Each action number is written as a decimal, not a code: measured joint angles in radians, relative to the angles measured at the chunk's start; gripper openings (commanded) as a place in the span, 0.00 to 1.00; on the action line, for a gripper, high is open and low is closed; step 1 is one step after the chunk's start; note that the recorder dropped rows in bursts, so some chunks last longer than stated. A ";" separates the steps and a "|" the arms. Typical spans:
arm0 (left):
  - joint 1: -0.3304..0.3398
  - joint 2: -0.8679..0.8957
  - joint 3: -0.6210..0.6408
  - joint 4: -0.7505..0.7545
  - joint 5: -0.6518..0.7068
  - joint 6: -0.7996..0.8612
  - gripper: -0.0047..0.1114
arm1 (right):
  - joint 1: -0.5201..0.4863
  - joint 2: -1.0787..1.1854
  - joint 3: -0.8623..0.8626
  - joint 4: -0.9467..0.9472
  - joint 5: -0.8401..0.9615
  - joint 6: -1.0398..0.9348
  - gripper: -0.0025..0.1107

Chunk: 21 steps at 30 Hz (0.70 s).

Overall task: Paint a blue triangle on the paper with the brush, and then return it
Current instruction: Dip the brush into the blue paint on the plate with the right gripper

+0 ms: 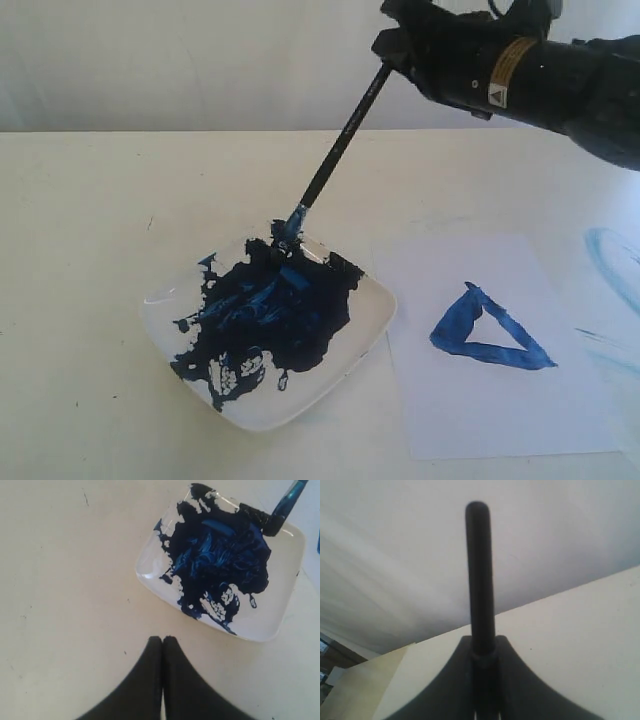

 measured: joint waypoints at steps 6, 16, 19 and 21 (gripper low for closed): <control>0.000 -0.007 0.004 0.013 0.044 -0.016 0.04 | 0.004 0.107 -0.056 -0.085 0.072 0.163 0.02; 0.000 -0.007 0.004 0.030 0.049 -0.018 0.04 | 0.008 0.300 -0.126 -0.258 0.075 0.525 0.02; 0.000 -0.007 0.004 0.034 0.042 -0.018 0.04 | 0.008 0.353 -0.141 -0.260 0.036 0.569 0.02; 0.000 -0.008 0.004 0.034 0.030 -0.018 0.04 | 0.008 0.388 -0.141 -0.246 0.010 0.576 0.02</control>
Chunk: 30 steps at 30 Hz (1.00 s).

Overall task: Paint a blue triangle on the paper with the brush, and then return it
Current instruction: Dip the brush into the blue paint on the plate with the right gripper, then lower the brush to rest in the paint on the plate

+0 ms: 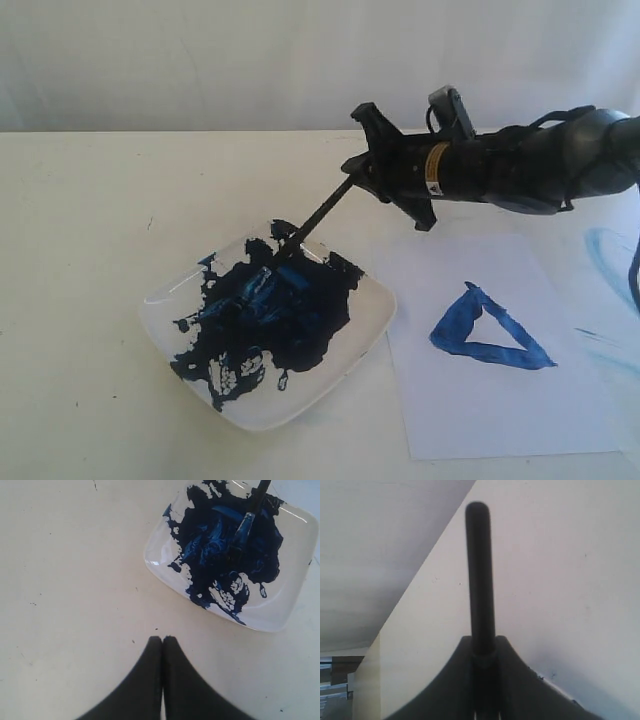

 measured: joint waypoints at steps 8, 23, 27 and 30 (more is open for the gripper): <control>0.000 0.000 0.000 0.000 -0.015 -0.004 0.04 | -0.035 0.029 0.000 0.026 -0.057 0.002 0.02; 0.000 0.000 0.000 0.000 -0.016 -0.009 0.04 | -0.037 0.054 -0.004 -0.011 -0.078 0.007 0.02; 0.000 0.000 0.000 0.000 -0.016 -0.009 0.04 | -0.037 0.088 -0.004 -0.011 -0.112 0.009 0.02; 0.000 0.000 0.000 0.000 -0.018 -0.009 0.04 | -0.037 0.098 -0.004 -0.011 -0.120 0.011 0.02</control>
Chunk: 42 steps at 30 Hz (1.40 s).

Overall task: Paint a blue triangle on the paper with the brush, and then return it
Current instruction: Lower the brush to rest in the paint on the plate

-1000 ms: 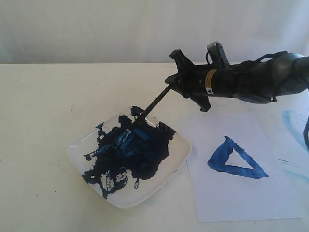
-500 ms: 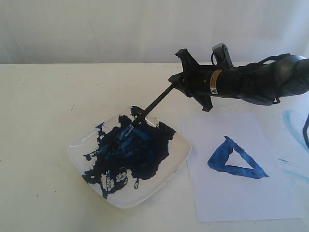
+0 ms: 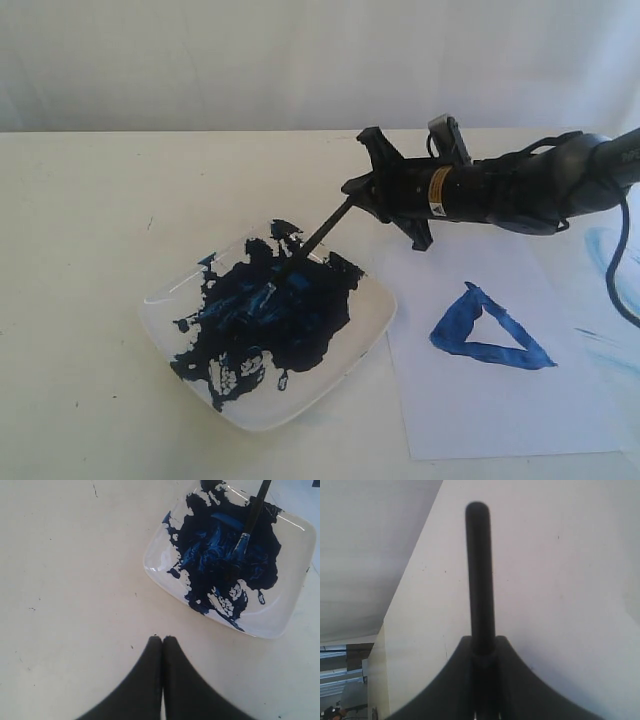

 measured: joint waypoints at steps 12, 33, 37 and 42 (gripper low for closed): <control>0.000 0.000 0.000 0.000 -0.006 0.000 0.04 | 0.000 0.000 0.000 0.000 0.035 0.000 0.02; 0.000 0.000 0.000 0.000 -0.015 -0.008 0.04 | 0.000 0.075 -0.001 0.058 0.036 0.000 0.04; 0.000 0.000 0.000 0.000 -0.019 -0.008 0.04 | 0.000 0.075 -0.001 0.060 0.034 0.000 0.14; 0.000 0.000 0.000 0.000 -0.033 -0.008 0.04 | 0.000 0.075 -0.001 0.062 0.034 0.000 0.20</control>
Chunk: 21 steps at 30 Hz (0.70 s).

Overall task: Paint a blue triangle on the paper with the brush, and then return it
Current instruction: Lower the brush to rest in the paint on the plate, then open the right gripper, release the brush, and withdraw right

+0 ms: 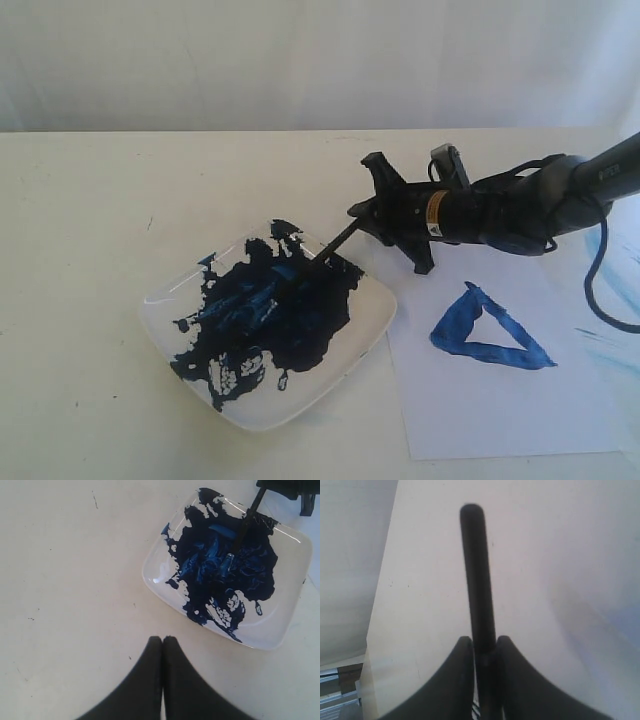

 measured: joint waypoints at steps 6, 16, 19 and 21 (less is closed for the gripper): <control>0.000 0.000 0.000 0.000 -0.009 0.000 0.04 | 0.000 0.000 0.000 0.002 0.000 0.004 0.29; 0.000 0.000 0.000 0.000 -0.019 -0.002 0.04 | -0.009 0.000 0.000 0.008 -0.078 0.006 0.50; 0.000 0.000 0.000 0.000 -0.019 -0.002 0.04 | -0.037 -0.019 0.000 -0.007 -0.140 0.006 0.50; 0.000 0.000 0.000 0.000 -0.023 -0.002 0.04 | -0.069 -0.045 0.000 -0.033 -0.157 0.006 0.47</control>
